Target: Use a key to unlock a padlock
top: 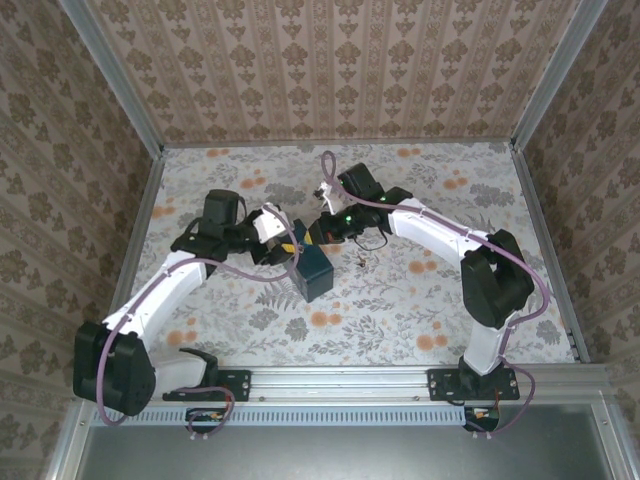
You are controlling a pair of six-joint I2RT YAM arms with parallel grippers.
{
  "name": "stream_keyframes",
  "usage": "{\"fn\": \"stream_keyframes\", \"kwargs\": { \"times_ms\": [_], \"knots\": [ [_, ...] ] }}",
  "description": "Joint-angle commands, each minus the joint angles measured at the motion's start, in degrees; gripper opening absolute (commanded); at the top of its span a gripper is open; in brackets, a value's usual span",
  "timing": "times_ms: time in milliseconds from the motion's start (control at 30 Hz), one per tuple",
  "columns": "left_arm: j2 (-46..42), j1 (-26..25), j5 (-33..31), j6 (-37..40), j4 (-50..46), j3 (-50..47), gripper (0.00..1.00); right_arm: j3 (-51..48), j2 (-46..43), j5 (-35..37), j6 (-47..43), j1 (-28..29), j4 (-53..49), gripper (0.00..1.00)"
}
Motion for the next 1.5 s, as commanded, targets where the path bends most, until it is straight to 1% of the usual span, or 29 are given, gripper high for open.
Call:
{"fn": "stream_keyframes", "kwargs": {
  "times_ms": [0, 67, 167, 233, 367, 500, 600, 700, 733, 867, 1033, 1167, 1467],
  "knots": [
    [-0.04, 0.09, 5.33, 2.76, -5.37, 2.01, 0.61, 2.99, -0.5, 0.33, -10.6, 0.23, -1.81, 0.01],
    [0.27, -0.04, 6.72, 2.63, -4.15, 1.21, 0.56, 3.07, -1.05, -0.01, -14.03, 0.23, -2.03, 0.01],
    [0.61, -0.84, 8.7, 1.43, -0.41, -0.23, 0.56, 3.17, -1.39, -0.46, -18.38, 0.23, -2.0, 0.01],
    [1.84, -1.48, 8.88, 1.83, -1.32, 0.62, 0.54, 3.26, -1.42, -0.47, -20.43, 0.27, -1.82, 0.0],
    [3.48, -1.72, 8.51, 1.14, -0.95, 1.11, 0.47, 3.02, -1.71, -0.84, -23.94, 0.54, -1.15, 0.0],
    [4.47, -1.63, 6.53, 0.84, -0.73, 1.41, 0.47, 1.95, -2.55, -0.77, -26.83, 0.94, 0.48, 0.0],
    [5.22, -1.55, 6.87, 0.92, -0.34, 1.66, 0.48, 1.69, -2.73, -0.96, -27.67, 1.1, 1.0, 0.0],
    [6.66, -1.66, 7.46, 1.7, -1.98, 3.01, 0.46, 1.2, -3.12, -1.12, -29.17, 1.5, 1.62, 0.0],
    [7.07, -1.69, 7.43, 1.99, -2.38, 3.28, 0.45, 0.9, -3.37, -1.08, -29.67, 1.57, 2.2, 0.0],
    [8.59, -1.4, 6.7, 4.43, -5.72, 4.59, 0.32, -0.86, -4.55, -0.88, -30.95, 1.73, 4.69, 0.0],
    [9.05, -1.11, 8.78, 4.6, -4.34, 4.38, 0.25, -1.04, -5.06, -2.04, -34.38, 1.9, 4.06, 0.0],
    [9.77, -1.2, 10.35, 5.71, -5.47, 4.72, 0.23, -1.9, -5.54, -2.55, -36.6, 1.99, 5.08, 0.0],
    [11.02, -1.66, 14.05, 5.99, -3.05, 3.6, 0.24, -2.81, -5.1, -3.88, -39.06, 2.34, 6.82, 0.0]
  ]
}}
